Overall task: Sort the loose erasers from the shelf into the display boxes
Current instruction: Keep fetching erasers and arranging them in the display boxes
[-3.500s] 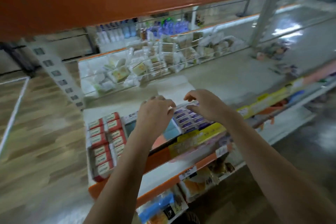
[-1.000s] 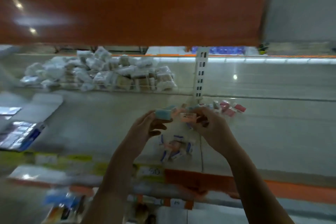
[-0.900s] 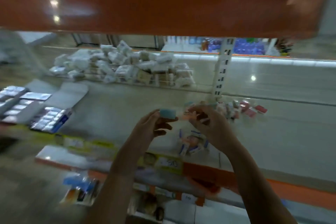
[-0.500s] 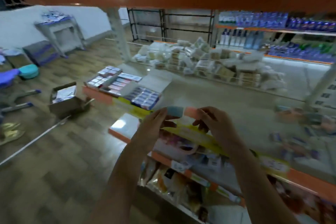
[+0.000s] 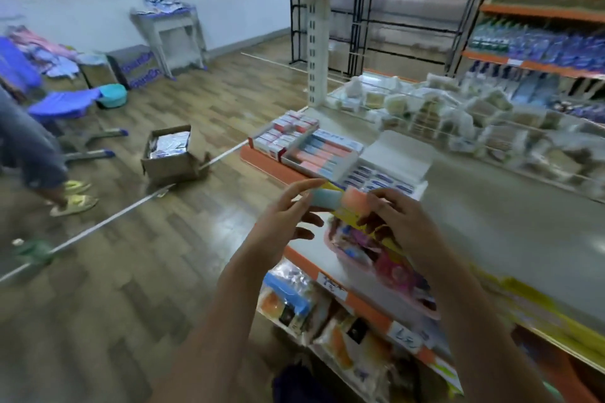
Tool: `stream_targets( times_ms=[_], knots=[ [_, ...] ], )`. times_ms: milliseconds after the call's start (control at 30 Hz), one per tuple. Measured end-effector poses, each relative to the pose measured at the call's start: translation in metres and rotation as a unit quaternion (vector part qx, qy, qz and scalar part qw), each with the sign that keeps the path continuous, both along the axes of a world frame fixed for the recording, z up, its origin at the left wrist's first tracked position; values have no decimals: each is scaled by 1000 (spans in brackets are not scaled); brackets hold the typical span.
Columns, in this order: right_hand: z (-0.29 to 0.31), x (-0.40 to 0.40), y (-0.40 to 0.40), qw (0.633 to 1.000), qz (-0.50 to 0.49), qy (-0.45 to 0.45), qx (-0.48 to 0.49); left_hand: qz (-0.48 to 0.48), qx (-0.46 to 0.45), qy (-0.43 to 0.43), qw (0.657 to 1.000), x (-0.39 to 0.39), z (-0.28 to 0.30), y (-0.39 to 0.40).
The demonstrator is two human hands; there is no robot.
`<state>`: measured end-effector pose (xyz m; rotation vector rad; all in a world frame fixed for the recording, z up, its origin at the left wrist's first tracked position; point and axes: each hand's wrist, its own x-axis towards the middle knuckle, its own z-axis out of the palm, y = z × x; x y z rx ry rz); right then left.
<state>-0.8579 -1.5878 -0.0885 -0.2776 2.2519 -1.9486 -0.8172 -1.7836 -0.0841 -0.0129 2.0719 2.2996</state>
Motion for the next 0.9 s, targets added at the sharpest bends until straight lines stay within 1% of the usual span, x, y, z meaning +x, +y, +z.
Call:
stream_targets(
  times_ms=[100, 200, 333, 433, 533, 600, 667, 733, 900],
  knots=[
    [2, -32, -32, 999, 1, 42, 29, -17, -18, 3, 1000, -34, -2, -38],
    [8, -64, -60, 990, -7, 97, 98, -35, -46, 8, 998, -72, 0, -73],
    [14, -103, -88, 979, -35, 121, 158, -57, -96, 16, 994, -121, 3, -108],
    [12, -130, -106, 962, -43, 117, 242, -76, -106, 15, 991, -153, 4, -127],
    [8, -150, -119, 935, -46, 87, 341, -108, -106, 12, 988, -177, 3, -143],
    [5, -158, -126, 918, -48, 65, 387, -131, -104, 15, 986, -193, 2, -151],
    [2, -163, -132, 912, -63, 47, 402, -151, -105, 17, 983, -208, 0, -158],
    [1, -165, -138, 913, -79, 28, 399, -180, -104, 17, 978, -223, -3, -164],
    [-2, -159, -151, 935, -125, -45, 328, -255, -94, 26, 962, -256, -6, -174]
  ],
)
